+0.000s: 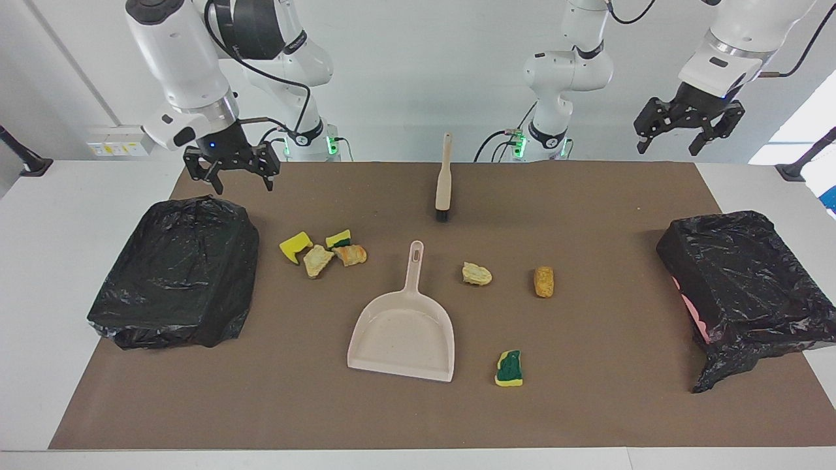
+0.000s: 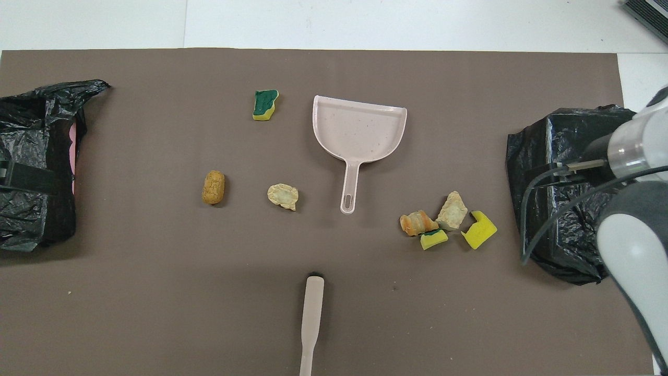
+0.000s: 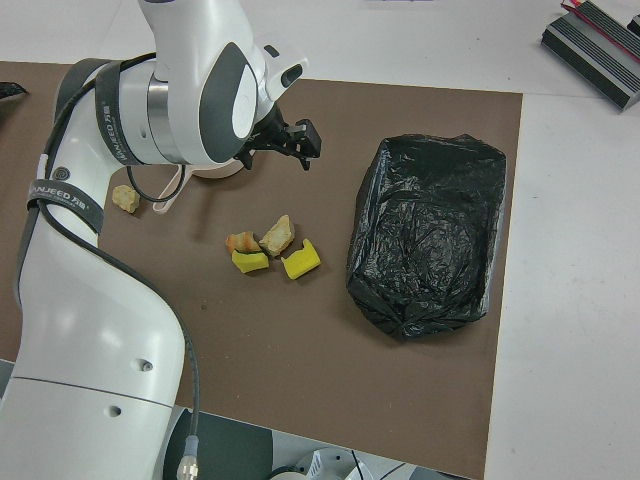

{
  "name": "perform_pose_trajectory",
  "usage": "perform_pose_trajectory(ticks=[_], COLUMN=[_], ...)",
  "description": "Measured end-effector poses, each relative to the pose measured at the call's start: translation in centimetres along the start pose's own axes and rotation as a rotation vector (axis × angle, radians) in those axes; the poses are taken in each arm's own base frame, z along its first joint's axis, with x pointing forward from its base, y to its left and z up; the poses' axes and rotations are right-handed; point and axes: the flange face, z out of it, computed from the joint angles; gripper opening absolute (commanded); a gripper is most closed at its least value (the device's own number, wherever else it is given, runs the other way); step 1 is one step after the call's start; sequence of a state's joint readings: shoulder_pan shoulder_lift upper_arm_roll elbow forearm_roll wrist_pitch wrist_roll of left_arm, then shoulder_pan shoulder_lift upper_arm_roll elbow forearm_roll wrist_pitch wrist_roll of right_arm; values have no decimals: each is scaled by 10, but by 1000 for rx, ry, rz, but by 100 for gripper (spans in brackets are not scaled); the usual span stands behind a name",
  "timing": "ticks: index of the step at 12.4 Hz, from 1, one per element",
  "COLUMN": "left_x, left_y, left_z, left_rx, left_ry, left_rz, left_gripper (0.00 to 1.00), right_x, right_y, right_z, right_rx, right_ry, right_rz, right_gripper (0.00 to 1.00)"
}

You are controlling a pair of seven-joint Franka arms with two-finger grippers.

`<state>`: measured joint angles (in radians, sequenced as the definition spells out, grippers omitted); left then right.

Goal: Sweep and dump trash in bin
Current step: 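Reach the right gripper to the pink dustpan handle and grasp it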

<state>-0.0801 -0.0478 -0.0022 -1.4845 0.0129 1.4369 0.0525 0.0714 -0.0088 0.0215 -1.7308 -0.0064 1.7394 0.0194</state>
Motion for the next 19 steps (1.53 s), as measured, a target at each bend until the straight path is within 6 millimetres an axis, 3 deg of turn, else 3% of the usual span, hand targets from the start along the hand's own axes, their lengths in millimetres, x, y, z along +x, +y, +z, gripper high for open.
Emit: perform_pose_trajectory(ticks=[3, 7, 10, 15, 17, 19], left_x=[-4, -12, -20, -62, -78, -96], left_y=[4, 35, 84, 175, 198, 216], left_z=[3, 21, 44, 96, 114, 134], left_rx=[0, -2, -2, -5, -22, -37], left_ry=[-6, -26, -43, -94, -112, -104], left_rz=[7, 35, 70, 137, 154, 170], left_gripper=[100, 100, 100, 100, 100, 100], right_x=[28, 50, 60, 79, 77, 72], right_y=[-37, -113, -147, -212, -250, -271], right_z=[42, 100, 139, 172, 197, 213], right_rx=[5, 20, 22, 72, 92, 92], right_ry=[17, 39, 30, 2, -13, -30], right_rz=[39, 104, 133, 157, 154, 179], right_gripper=[100, 100, 100, 100, 100, 100])
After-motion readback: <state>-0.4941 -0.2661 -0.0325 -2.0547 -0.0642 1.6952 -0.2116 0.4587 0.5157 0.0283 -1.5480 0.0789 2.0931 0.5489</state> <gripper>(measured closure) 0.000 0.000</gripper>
